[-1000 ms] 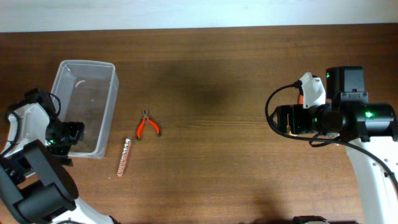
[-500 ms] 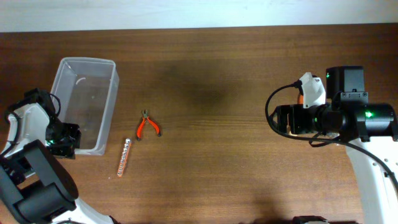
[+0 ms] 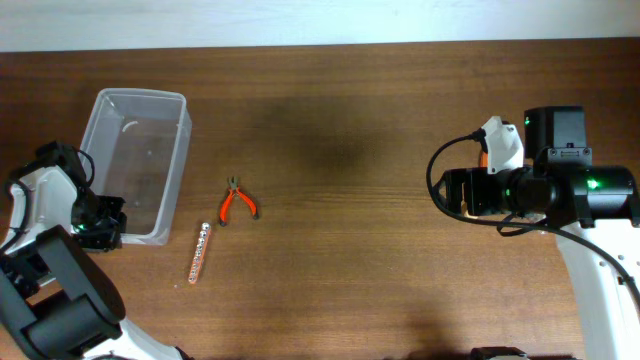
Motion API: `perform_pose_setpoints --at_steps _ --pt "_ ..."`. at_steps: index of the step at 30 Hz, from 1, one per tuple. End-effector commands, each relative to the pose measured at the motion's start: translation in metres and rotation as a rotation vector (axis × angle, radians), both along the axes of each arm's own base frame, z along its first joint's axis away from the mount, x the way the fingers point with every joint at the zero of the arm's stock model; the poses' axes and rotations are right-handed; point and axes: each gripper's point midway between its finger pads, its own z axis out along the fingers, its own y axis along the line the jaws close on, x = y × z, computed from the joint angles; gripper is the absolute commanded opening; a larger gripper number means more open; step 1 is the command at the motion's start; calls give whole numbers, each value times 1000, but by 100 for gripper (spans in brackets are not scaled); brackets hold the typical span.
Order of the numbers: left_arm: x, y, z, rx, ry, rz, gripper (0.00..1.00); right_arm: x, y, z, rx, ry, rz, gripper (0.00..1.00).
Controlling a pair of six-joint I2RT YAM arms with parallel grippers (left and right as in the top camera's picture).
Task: Pack container
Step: 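Grip the container edge with the left gripper and drag it rightward to center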
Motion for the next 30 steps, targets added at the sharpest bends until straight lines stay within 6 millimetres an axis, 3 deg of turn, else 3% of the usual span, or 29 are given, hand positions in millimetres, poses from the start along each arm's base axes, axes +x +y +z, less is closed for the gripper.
perform_pose_setpoints --at_steps 1,6,11,17,20,24,30 --pt "-1 -4 -1 -22 9 -10 13 3 2 7 2 -25 13 99" --pt "1 -5 -1 -33 -2 -13 2 3 2 7 2 -25 13 99" --pt "11 -14 2 -92 -53 -48 2 5 2 8 1 -36 13 99" --pt "19 -9 17 -77 -78 -76 2 8 2 10 -1 -48 12 99" --pt "29 -3 34 -43 -129 -103 1 8 -2 9 -21 -48 2 99" --pt "49 -2 72 21 -237 -196 2 9 -7 7 -50 -48 -12 99" --pt "79 -30 127 102 -378 -413 1 15 -21 12 -100 -79 -86 99"
